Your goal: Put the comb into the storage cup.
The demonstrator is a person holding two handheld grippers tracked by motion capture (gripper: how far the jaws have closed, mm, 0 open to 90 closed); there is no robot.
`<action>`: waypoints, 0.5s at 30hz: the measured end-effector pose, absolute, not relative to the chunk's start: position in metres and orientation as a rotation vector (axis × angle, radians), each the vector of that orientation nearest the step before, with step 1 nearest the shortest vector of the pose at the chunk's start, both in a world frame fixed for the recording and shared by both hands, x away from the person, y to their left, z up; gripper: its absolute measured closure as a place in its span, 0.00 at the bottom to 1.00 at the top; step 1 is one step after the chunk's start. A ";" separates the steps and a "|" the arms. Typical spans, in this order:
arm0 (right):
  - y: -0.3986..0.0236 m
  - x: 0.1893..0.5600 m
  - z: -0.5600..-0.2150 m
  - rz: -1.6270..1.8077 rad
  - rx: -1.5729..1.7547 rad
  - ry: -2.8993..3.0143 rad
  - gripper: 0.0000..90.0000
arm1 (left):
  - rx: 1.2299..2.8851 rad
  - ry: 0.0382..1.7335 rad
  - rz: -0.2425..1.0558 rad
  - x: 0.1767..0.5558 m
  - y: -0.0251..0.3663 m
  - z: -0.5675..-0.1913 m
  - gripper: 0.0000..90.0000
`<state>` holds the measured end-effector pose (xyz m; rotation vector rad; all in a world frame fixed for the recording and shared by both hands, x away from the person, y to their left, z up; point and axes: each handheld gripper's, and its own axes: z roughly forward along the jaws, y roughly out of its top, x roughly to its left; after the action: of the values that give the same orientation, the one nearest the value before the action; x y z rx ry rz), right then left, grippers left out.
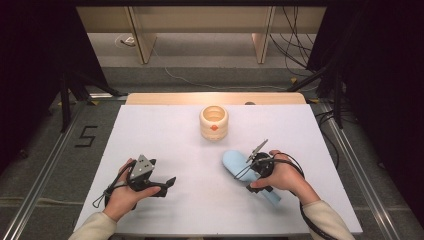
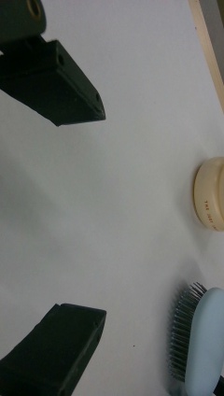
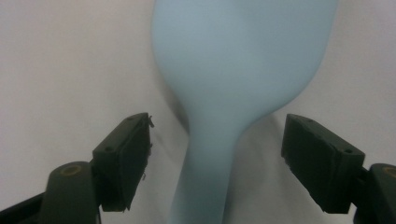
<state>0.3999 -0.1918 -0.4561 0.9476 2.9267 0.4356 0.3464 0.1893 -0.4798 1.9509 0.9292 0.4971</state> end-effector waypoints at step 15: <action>-0.185 0.403 -0.461 0.364 0.949 2.924 0.37 | 1.951 0.920 0.484 0.346 0.188 -0.480 0.06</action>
<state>0.4029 -0.1847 -0.4608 0.9493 2.9236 0.3639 0.3461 0.1878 -0.4799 1.9507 0.9201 0.4839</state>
